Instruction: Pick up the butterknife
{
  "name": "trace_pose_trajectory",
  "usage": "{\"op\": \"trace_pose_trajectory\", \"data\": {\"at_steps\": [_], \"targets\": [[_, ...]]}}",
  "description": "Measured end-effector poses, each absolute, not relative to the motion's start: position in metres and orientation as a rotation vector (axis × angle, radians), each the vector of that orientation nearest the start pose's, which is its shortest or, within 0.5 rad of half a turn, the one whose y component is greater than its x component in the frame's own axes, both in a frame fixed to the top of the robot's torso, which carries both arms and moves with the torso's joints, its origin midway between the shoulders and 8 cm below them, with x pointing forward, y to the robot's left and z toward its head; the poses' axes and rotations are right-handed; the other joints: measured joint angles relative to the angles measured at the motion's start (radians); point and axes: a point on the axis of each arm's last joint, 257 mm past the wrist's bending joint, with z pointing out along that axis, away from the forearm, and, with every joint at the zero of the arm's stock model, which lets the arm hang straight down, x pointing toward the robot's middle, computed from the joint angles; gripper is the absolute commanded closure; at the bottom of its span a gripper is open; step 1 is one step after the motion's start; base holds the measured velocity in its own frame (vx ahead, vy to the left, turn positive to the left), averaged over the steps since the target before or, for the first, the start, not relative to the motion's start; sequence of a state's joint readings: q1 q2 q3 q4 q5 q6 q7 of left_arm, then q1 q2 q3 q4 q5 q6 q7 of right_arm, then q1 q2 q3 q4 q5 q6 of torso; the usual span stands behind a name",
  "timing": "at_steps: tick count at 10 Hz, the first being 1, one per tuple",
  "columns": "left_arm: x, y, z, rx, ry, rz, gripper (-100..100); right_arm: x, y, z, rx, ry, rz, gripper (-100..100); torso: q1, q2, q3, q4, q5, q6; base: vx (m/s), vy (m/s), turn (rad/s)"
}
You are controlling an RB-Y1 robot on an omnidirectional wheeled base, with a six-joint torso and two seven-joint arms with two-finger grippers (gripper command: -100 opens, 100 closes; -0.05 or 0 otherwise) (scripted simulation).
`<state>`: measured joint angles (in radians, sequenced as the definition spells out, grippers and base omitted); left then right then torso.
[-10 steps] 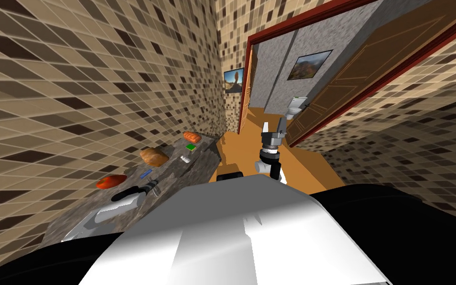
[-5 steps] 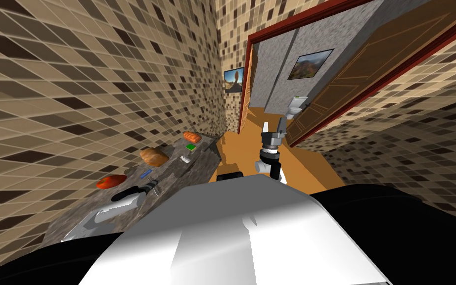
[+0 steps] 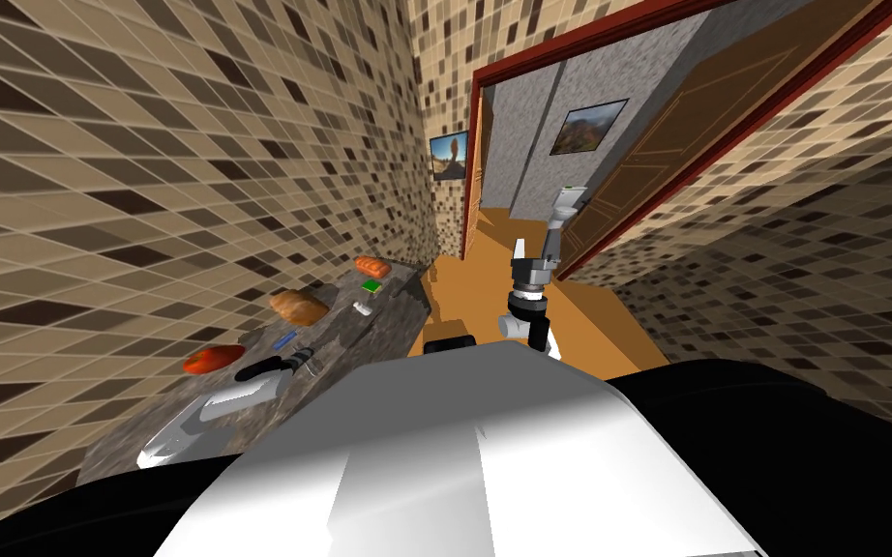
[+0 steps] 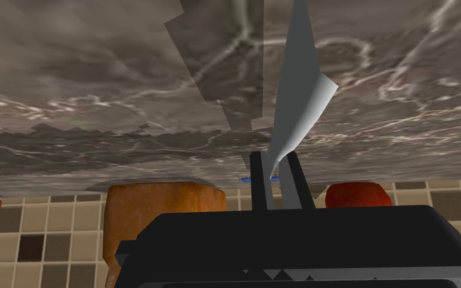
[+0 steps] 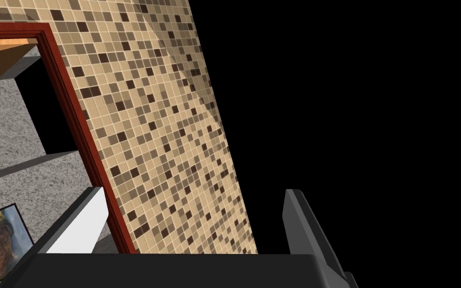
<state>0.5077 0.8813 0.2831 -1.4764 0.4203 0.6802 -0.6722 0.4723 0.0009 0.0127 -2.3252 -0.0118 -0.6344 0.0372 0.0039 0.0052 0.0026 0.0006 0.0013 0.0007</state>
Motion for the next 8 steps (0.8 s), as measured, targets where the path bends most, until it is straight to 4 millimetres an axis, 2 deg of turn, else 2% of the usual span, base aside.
{"op": "trace_pose_trajectory", "data": {"at_steps": [8], "targets": [[0.230, 0.690, -0.340, -1.224, 2.096, 0.491, 100, 0.310, -0.267, 0.075, 0.490, 0.466, 1.338, 0, -0.002, 0.000, 0.000, 0.000, -0.001, 0.000, -0.086, 0.023, -0.084]]}}
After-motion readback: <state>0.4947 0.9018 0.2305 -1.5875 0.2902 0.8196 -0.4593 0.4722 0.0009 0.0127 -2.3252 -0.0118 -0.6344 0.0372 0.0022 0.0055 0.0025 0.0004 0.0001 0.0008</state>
